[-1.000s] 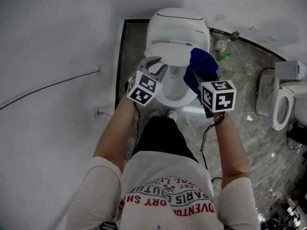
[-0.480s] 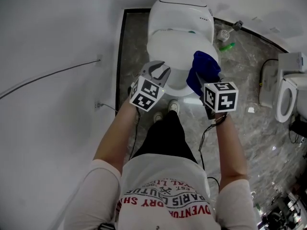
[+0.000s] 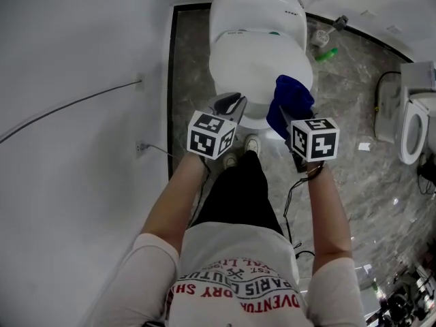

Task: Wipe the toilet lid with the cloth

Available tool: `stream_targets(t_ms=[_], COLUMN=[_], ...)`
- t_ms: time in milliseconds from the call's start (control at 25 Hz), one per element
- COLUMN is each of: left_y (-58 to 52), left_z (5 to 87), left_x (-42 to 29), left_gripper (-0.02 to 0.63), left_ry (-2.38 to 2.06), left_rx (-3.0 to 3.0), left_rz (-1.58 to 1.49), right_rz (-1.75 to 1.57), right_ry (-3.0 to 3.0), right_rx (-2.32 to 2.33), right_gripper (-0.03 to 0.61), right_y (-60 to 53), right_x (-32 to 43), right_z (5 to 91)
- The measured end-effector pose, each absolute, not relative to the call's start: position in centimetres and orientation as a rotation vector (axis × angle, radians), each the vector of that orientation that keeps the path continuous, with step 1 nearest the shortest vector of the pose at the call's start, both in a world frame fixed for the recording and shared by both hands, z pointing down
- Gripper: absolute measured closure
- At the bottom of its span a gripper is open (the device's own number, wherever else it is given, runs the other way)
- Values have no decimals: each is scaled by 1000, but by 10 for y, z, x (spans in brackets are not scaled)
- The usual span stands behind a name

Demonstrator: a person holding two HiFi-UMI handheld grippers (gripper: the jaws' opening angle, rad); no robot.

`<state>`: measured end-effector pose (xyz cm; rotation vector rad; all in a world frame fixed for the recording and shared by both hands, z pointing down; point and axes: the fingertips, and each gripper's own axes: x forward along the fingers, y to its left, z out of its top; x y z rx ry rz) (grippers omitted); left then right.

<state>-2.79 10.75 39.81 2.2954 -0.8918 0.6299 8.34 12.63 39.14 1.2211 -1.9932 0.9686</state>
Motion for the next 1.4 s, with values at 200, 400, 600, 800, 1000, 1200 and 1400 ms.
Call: stream_targets(t_ms=[200,400,600,800,1000,1200,1400], left_y=[139,162,187,202,223,233,224], left_z=[437,483,534,583,629,662,670], left_x=[-33,-36,-41,-49,-53,-51,-40], left_gripper=[560,585,604,606,606,606,606], left_ry=[-863,-891,-935,-937,-941,-929,-936], left_rx=[2235,2169,2044,1941,1850,1751,1786], left_rz=[697,749,739,771,893,873,848], right_rz=[1028,1095,1121,1136,1157,1153,1169], right_ry=[-1934,-1887,-1852,-1824,-1809,-1782,-1751], right_rx=[1194,1164,1119,1101,1061,1046,1030], right_gripper=[480,480,480,480,480,480,480], right_y=[157,182,208,220,231,236,239], right_x=[78,77,75,74,73,71,71], right_z=[428,474,523,569,606,640,673])
